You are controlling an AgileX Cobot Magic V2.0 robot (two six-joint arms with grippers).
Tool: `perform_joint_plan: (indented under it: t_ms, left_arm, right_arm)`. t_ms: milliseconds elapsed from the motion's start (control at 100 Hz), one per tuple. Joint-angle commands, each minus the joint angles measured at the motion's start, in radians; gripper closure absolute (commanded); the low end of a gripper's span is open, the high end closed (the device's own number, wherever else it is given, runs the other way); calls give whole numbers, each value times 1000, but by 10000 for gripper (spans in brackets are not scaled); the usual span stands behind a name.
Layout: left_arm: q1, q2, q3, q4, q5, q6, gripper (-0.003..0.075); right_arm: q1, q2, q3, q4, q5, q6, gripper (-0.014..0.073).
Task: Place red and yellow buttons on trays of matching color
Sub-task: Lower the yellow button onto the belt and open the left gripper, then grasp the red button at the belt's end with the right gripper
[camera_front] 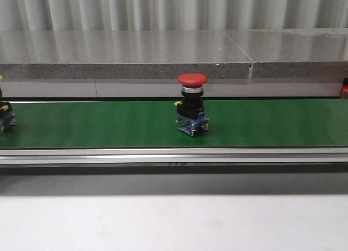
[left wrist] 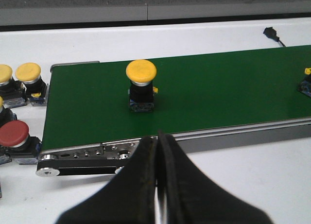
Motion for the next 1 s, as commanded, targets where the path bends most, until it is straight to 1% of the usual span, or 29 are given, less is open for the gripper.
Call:
perform_joint_plan:
  t_ms: [0, 160, 260, 310, 380, 430, 550, 600, 620, 770, 990]
  left_arm:
    - [-10, -13, -24, -15, -53, 2, 741]
    - [-10, -15, -24, -15, -53, 2, 741]
    - [-10, -15, -24, -15, -53, 2, 741]
    - [-10, -15, -24, -15, -53, 2, 741]
    - [-10, -15, -24, -15, -53, 2, 741]
    - [-10, -15, -24, -15, -53, 2, 741]
    - [-10, -15, -24, -15, -54, 2, 741]
    - [-10, -15, -24, -15, -54, 2, 741]
    - [-10, -15, -24, -15, -54, 2, 741]
    - [-10, -15, -24, -15, -54, 2, 741]
    - [-10, -15, -24, -15, -54, 2, 741]
  right_arm:
    - [-1, 96, -117, 3, -29, -50, 660]
    - [-1, 231, -257, 12, 36, -64, 660]
    - [-1, 298, -325, 59, 80, -64, 655]
    - [-1, 329, -353, 83, 95, -75, 631]
    - [-1, 369, -392, 125, 129, -116, 549]
    - [-1, 398, -423, 160, 165, -143, 461]
    - [21, 486, -492, 237, 252, -186, 184]
    - [42, 524, -522, 249, 284, -204, 110]
    - [51, 541, -535, 252, 299, -203, 93]
    - [128, 670, -628, 255, 411, -207, 85]
    - [241, 861, -771, 255, 482, -238, 85]
